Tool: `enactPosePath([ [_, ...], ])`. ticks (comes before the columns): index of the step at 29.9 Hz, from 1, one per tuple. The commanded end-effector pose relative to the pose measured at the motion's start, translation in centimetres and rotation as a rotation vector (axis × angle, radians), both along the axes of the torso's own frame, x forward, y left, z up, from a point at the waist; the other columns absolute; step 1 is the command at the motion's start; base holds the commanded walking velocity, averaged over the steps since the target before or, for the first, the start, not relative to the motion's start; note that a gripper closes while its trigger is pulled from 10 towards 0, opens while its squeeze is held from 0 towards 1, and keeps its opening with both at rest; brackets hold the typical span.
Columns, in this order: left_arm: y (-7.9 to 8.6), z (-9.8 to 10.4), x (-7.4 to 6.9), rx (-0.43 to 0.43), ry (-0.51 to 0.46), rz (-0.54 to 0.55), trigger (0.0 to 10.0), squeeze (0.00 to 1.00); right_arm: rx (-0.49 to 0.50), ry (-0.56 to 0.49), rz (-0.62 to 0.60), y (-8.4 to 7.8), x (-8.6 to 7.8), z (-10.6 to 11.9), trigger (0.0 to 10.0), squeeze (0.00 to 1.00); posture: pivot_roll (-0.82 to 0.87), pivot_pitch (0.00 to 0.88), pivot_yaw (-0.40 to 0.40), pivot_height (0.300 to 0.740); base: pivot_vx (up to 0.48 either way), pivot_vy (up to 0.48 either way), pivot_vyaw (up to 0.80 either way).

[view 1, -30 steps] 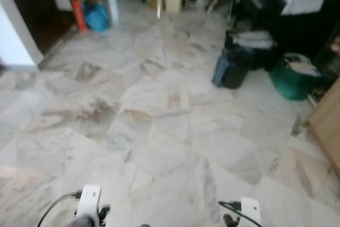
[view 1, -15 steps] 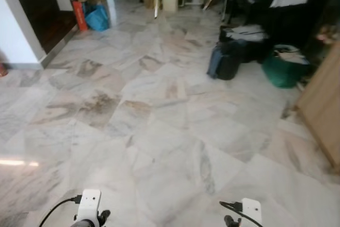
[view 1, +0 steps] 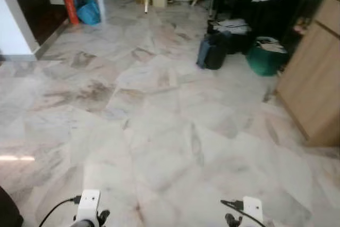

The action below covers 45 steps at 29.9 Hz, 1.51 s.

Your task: Move the pillow to the sofa from floor

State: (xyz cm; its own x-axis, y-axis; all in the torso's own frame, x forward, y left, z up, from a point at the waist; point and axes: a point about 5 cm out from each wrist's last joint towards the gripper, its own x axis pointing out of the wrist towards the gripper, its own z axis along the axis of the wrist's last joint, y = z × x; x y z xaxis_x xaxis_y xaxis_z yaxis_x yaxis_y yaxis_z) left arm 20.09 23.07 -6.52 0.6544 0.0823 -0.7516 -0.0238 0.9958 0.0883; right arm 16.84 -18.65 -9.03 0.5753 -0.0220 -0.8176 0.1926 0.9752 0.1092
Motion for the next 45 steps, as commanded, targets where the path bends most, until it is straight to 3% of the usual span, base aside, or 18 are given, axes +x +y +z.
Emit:
enactPosePath([
  [1, -0.09, -0.29, -0.41, -0.014, 0.021, 0.017, 10.0, 0.00, -0.003, -0.003, 0.003, -0.02, 0.22, 0.09, 10.0, 0.00, 0.09, 0.000, -0.051, 0.740, -0.368, 0.000, 0.00],
  [45, 0.20, -0.19, -0.34, -0.003, 0.021, 0.019, 10.0, 0.00, -0.006, 0.002, 0.032, 0.24, 0.32, 0.10, 10.0, 0.00, 0.10, 0.000, -0.047, 0.740, -0.351, 0.000, 0.00],
])
